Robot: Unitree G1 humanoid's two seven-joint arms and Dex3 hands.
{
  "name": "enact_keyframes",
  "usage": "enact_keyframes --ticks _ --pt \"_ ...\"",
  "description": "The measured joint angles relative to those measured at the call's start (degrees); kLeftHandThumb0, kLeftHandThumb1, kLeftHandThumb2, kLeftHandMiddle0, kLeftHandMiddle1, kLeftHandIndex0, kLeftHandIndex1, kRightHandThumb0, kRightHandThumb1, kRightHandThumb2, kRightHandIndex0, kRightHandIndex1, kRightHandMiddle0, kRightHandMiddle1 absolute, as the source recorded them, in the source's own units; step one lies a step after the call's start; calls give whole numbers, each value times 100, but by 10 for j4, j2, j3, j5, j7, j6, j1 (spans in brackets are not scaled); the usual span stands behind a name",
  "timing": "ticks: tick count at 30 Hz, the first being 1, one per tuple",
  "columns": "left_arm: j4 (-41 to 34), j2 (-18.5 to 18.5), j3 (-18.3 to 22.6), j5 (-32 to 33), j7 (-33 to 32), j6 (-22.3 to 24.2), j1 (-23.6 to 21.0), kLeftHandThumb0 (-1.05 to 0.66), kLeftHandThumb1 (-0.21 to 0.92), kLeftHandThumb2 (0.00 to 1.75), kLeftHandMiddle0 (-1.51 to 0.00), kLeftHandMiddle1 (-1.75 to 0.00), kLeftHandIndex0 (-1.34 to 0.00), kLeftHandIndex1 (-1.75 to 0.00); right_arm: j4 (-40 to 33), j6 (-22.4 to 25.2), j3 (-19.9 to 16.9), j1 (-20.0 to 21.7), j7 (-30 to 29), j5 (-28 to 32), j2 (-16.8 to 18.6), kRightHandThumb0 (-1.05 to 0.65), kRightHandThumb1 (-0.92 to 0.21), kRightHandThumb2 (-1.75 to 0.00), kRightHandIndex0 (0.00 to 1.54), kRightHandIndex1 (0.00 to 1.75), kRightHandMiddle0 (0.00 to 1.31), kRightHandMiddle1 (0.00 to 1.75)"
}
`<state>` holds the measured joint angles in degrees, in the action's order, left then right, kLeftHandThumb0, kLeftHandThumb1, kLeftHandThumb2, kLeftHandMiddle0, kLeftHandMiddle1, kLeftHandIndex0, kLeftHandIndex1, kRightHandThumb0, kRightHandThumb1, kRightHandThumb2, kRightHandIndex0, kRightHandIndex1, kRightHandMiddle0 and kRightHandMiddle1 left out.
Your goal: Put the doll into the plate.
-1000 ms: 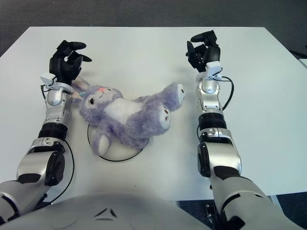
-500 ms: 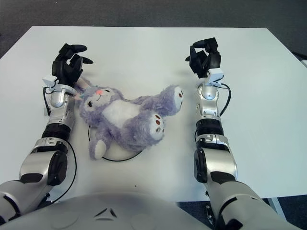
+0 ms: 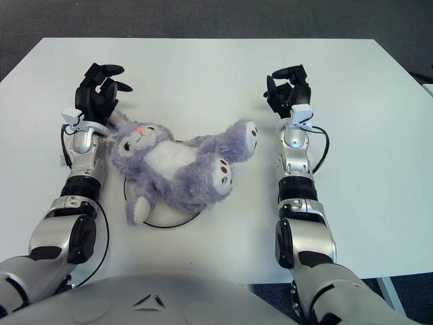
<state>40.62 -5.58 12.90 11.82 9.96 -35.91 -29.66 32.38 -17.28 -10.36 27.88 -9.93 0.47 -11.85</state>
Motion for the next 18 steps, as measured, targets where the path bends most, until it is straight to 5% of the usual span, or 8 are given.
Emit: enact_keyframes --ticks 18 --pt "-42 20 -3 12 18 20 29 -1 56 92 -50 -173 -42 -142 -8 -8 20 -26 9 -31 -3 -35 -92 -39 68 158 34 161"
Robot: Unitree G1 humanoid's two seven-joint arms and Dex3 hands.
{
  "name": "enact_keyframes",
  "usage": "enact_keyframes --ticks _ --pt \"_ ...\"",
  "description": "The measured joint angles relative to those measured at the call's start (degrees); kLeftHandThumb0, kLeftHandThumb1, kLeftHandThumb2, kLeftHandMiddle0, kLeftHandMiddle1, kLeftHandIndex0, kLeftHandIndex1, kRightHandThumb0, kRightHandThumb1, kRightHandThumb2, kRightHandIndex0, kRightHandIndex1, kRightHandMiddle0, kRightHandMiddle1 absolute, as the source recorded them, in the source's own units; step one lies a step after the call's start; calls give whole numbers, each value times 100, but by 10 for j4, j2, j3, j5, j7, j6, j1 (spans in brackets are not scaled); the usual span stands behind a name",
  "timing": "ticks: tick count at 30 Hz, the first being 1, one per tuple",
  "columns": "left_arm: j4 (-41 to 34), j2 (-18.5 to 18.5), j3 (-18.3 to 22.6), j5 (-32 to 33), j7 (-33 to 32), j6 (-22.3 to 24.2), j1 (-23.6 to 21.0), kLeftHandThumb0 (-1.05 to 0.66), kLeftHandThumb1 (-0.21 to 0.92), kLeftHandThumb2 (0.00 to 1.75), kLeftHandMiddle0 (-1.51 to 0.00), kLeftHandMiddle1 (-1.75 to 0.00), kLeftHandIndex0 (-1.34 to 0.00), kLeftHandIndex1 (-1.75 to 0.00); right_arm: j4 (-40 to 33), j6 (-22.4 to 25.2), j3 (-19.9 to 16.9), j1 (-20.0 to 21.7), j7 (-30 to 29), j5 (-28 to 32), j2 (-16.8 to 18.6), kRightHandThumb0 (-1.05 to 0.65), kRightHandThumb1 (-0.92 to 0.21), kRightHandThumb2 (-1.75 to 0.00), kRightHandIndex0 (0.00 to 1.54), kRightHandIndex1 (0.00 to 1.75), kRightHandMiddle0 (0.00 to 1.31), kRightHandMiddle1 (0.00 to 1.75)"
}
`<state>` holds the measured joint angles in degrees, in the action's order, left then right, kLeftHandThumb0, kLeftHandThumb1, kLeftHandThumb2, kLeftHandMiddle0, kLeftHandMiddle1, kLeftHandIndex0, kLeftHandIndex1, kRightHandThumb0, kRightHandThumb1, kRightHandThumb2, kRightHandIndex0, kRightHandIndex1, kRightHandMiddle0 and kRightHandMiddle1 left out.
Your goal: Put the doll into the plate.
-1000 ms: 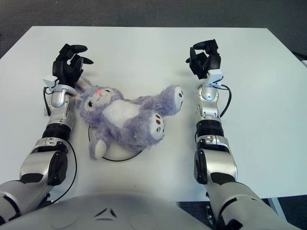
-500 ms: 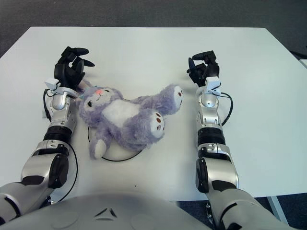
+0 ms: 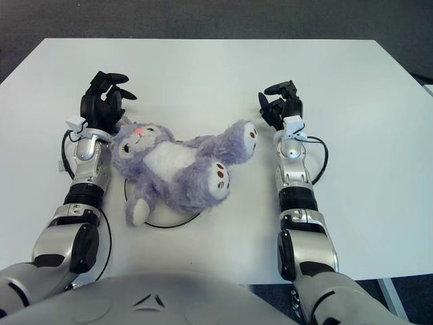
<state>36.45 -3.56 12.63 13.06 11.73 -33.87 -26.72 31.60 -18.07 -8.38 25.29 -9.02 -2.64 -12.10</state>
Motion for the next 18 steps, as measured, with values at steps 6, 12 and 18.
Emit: enact_keyframes --ticks 6,12,18 --pt "-4 5 2 4 0 9 2 -1 55 95 -50 -174 -42 -144 -10 1 0 -6 0 -2 0 -35 -92 -39 68 159 34 161" --pt "-25 11 1 16 6 19 13 -1 53 97 -51 -175 -42 -145 -26 8 1 -18 0 -3 1 -35 -92 -39 69 159 34 161" --pt "-96 22 -9 27 14 47 54 -1 51 101 -52 -175 -42 -147 -65 24 1 -47 1 -3 3 -35 -91 -39 69 160 35 161"
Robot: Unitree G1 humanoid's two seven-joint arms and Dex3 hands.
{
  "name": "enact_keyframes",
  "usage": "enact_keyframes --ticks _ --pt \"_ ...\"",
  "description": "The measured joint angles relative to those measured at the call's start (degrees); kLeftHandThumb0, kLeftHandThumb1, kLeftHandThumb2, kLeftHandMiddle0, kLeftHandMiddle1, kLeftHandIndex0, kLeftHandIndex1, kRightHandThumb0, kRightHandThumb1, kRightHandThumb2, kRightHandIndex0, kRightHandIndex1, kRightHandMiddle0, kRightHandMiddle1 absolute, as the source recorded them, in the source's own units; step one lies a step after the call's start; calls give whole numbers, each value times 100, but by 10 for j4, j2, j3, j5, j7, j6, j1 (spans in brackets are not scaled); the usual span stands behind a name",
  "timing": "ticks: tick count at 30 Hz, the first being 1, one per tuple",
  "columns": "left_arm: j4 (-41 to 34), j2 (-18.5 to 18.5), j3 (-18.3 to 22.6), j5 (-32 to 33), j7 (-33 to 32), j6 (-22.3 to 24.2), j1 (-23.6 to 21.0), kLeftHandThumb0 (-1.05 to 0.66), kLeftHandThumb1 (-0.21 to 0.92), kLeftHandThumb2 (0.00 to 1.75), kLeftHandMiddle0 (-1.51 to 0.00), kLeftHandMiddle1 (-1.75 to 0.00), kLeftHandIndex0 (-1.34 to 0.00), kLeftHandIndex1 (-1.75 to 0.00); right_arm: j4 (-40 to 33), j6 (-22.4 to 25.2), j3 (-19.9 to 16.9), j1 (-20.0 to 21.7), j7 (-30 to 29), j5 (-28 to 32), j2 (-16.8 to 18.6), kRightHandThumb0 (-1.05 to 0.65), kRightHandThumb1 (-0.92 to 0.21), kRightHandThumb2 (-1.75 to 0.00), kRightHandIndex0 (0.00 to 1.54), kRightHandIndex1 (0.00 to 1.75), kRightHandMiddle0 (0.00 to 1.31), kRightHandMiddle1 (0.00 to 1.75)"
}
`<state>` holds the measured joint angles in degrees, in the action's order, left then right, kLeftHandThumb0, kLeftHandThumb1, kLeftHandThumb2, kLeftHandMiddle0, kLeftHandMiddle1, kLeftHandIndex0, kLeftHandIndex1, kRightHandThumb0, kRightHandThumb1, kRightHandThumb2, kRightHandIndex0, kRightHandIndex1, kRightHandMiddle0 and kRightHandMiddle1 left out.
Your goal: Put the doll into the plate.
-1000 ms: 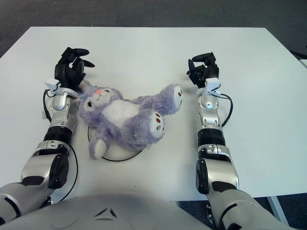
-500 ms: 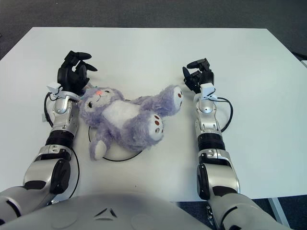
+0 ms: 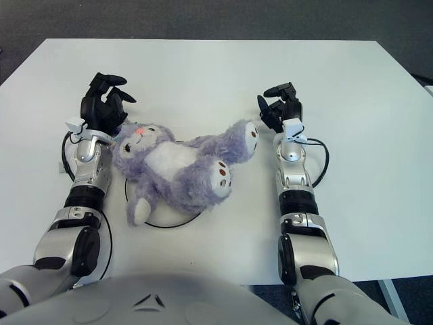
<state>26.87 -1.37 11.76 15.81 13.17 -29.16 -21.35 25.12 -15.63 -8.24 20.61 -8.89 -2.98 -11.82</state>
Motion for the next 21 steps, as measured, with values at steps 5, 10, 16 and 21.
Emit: enact_keyframes --ticks 5,10,16,21 --pt "-22 3 -3 4 0 15 12 -1 50 102 -53 -175 -42 -148 -13 10 1 -8 0 0 1 -35 -91 -39 69 160 35 160" --pt "-110 8 -16 -13 -29 71 56 -1 49 102 -53 -175 -45 -145 -66 28 0 -37 0 1 3 -36 -91 -36 70 160 38 158" --pt "-155 14 -21 -29 -57 110 80 -1 50 100 -53 -175 -46 -142 -113 52 -3 -64 0 5 14 -36 -92 -35 70 159 39 156" --pt "-166 16 -23 -36 -68 124 86 -1 50 100 -52 -175 -45 -143 -131 66 -5 -72 4 8 18 -36 -92 -34 71 160 39 155"
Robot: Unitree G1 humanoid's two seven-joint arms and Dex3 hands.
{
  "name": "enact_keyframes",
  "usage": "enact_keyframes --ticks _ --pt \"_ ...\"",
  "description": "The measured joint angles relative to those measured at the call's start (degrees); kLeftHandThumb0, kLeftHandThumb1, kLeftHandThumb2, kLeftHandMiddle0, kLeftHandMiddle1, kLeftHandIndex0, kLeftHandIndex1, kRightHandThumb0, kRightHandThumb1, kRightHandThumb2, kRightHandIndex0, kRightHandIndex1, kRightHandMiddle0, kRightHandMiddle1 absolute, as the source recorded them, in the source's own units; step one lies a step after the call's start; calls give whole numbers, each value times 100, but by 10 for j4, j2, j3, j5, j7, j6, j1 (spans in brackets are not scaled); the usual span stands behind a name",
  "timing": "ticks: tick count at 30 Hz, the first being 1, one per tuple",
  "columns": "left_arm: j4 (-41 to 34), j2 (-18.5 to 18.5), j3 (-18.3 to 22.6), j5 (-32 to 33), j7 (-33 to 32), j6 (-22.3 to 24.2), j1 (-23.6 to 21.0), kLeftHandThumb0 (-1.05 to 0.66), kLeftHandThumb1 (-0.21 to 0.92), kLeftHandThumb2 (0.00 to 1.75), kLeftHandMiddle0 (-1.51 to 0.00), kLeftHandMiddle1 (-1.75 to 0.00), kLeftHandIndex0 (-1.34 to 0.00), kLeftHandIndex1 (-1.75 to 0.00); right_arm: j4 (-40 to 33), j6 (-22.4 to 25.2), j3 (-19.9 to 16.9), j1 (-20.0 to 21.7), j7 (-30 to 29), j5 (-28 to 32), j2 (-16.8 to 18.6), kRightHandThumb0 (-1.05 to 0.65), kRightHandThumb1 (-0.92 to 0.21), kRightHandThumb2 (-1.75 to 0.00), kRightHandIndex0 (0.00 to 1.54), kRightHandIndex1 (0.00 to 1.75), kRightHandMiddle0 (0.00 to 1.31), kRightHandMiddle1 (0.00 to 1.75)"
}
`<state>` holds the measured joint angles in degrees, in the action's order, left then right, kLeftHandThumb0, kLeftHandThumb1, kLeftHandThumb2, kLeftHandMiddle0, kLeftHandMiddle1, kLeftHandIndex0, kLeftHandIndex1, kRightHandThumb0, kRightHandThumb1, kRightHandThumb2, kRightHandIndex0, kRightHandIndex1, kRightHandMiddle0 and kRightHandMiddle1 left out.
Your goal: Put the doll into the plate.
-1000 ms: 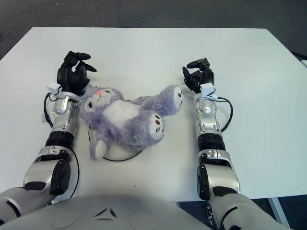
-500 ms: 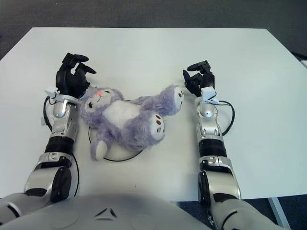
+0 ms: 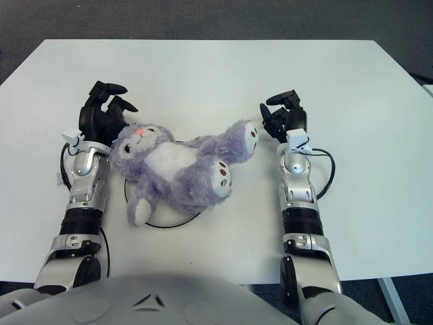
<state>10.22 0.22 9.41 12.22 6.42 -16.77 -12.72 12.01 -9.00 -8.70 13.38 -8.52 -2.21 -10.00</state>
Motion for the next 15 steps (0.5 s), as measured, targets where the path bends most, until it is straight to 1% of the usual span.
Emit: enact_keyframes --ticks 3,7,13,15 --pt "-13 2 -3 -19 -19 6 7 -1 50 102 -53 -175 -44 -145 -31 4 -3 -17 0 9 11 -36 -92 -33 72 161 40 155" --pt "-20 2 -5 -32 -34 17 11 -1 48 105 -54 -175 -43 -148 -53 11 -3 -31 0 11 23 -36 -92 -33 73 162 41 154" --pt "-26 2 -7 -37 -40 24 14 -1 47 106 -55 -175 -43 -149 -62 20 -4 -36 0 11 27 -36 -92 -32 73 162 41 154" --pt "-23 1 -8 -39 -41 26 14 -1 46 112 -55 -175 -35 -161 -65 20 -4 -37 0 10 28 -36 -92 -32 74 163 42 153"
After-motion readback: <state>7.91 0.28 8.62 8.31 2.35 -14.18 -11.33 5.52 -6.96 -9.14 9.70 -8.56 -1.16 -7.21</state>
